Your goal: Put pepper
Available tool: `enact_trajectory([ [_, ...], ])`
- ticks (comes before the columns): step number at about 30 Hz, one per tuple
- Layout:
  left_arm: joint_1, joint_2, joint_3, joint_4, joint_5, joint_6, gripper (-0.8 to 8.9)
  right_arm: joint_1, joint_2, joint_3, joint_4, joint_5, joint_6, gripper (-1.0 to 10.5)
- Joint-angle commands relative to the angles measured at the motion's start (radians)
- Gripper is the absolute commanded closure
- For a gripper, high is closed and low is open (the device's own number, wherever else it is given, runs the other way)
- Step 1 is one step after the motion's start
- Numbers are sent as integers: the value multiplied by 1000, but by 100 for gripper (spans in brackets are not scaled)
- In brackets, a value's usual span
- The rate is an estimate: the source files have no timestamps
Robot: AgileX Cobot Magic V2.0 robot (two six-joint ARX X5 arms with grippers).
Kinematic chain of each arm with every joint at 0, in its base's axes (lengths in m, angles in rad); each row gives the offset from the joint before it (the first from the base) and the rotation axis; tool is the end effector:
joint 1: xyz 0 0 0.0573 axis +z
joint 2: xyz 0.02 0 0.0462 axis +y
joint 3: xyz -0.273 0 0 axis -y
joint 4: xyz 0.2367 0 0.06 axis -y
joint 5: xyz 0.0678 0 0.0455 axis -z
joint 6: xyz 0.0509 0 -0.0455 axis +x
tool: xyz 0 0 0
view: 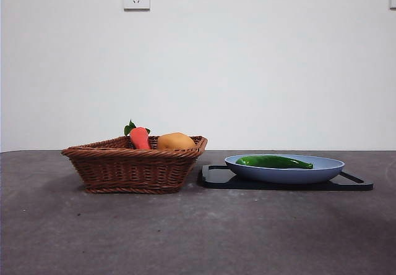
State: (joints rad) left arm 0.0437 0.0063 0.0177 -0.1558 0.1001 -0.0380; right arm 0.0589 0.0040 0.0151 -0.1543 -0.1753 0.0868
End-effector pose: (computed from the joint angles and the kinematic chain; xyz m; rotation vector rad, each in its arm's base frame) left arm 0.1003 -0.0007 0.1509 -0.0483 0.1451 -0.0536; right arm 0.0990 0.0147 0.1504 0.0946 0.1534 0.2274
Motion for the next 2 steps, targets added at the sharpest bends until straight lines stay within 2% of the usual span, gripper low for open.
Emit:
enact_trajectory([
  [1, 4, -3, -10, 10, 6, -5, 806, 2, -2, -6, -1, -1, 10, 936],
  [2, 4, -3, -10, 10, 6, -5, 806, 2, -2, -6, -1, -1, 10, 936],
])
